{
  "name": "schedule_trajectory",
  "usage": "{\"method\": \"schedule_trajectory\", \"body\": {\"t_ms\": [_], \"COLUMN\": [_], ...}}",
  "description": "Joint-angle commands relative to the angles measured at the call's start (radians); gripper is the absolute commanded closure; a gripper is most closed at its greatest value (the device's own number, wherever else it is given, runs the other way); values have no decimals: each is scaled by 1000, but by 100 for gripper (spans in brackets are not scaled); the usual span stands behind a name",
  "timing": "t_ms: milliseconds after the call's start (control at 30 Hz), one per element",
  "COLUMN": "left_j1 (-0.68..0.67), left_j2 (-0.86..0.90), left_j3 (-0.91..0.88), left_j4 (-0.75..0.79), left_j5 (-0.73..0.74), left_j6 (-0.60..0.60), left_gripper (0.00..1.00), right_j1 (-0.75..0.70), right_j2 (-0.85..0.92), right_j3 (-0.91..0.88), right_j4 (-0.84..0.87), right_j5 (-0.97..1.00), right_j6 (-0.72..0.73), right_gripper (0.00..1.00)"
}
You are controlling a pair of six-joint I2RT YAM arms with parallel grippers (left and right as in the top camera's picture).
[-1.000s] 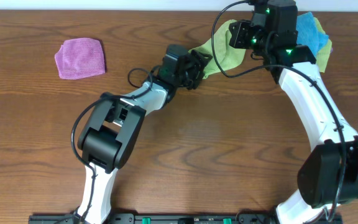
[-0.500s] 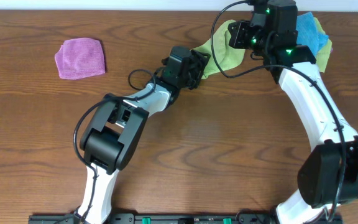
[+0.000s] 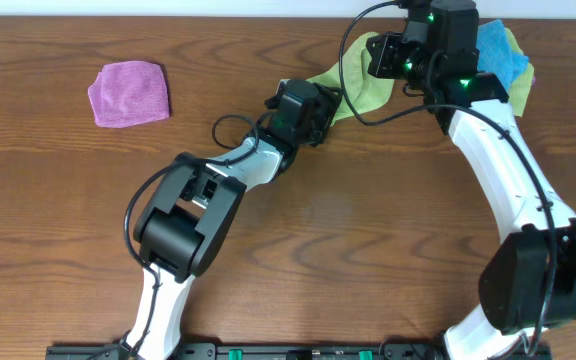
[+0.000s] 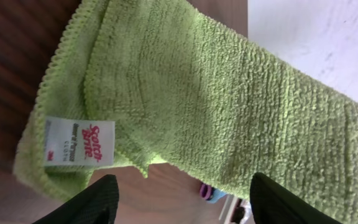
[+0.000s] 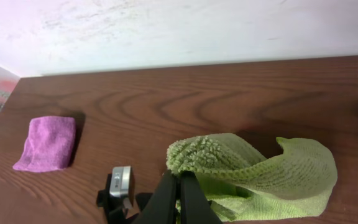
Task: Fold the cloth
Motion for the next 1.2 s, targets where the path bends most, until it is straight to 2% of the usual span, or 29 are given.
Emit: {"method": "schedule_trajectory", "body": {"t_ms": [0, 267, 700, 967, 1167], "left_j1": [0, -12, -24, -36, -37], "left_j2": [56, 89, 90, 97, 167], "left_j3": [3, 15, 42, 47, 108], "left_j4": [53, 85, 78, 50, 74], "left_j5": [-3, 0, -79, -116, -71], "left_j6": [-41, -66, -66, -63, -70], "left_gripper": [32, 35, 38, 35, 37], "right_j1": [8, 8, 8, 8, 8], "right_j2": [6, 6, 6, 6, 6], "right_j3": [16, 16, 16, 16, 16], "right_j4": [0, 4, 7, 6, -2], "right_j5": [-8, -8, -35, -64, -83], "right_j6": [-8, -8, -8, -8, -8], "right_gripper": [99, 99, 99, 99, 99]}}
